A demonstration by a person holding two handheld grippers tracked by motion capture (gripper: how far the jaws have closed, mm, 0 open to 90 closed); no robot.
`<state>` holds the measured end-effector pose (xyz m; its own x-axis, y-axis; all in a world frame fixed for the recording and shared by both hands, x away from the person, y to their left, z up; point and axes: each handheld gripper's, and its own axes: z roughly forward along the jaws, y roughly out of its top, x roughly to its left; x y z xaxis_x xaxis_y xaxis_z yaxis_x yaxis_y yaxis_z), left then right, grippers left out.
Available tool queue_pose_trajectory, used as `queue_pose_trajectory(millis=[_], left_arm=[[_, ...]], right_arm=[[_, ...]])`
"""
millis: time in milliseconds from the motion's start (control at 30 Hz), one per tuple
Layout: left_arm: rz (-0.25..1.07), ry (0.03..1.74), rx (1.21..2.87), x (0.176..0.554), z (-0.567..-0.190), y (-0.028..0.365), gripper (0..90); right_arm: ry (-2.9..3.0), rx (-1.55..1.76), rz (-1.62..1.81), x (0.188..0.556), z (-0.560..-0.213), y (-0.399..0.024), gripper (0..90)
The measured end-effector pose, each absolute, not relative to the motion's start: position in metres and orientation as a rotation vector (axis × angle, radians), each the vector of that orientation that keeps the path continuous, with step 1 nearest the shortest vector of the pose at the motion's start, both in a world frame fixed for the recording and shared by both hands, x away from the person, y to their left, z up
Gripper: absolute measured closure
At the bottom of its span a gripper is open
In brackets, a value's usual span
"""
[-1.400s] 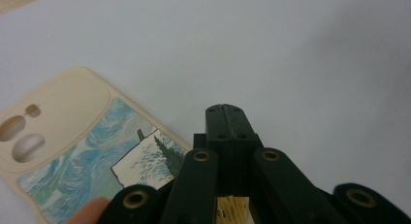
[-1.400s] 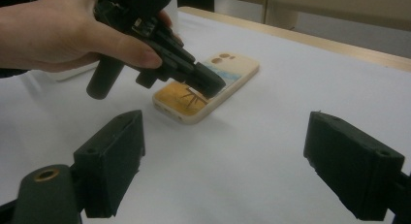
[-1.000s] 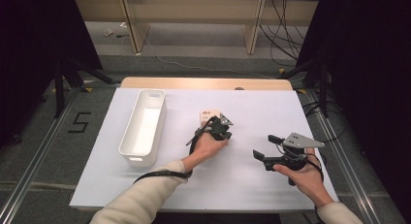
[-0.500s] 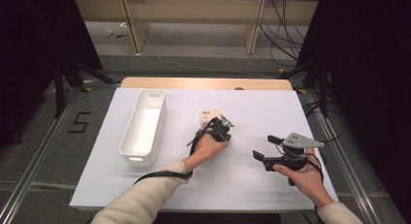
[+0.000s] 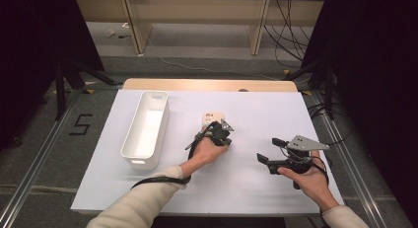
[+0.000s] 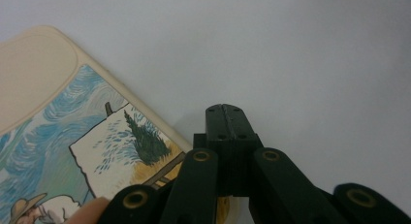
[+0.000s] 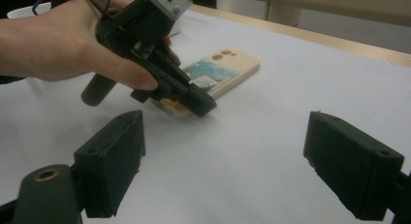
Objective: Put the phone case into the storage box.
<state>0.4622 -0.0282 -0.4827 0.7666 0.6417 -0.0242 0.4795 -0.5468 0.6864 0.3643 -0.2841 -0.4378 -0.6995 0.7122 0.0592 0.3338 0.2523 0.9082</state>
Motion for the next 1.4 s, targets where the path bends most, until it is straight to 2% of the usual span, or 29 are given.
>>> queue_pose_trajectory(millis=[600,1400], left_arm=[[0.259,0.847,2.300,0.453,-0.481,-0.005,89.8],[0.270,0.871,2.311,0.450,-0.480,0.013,89.8]], right_arm=[[2.175,0.961,1.424,0.364,-0.438,-0.284,15.8],[2.177,0.956,1.425,0.364,-0.439,-0.283,15.8]])
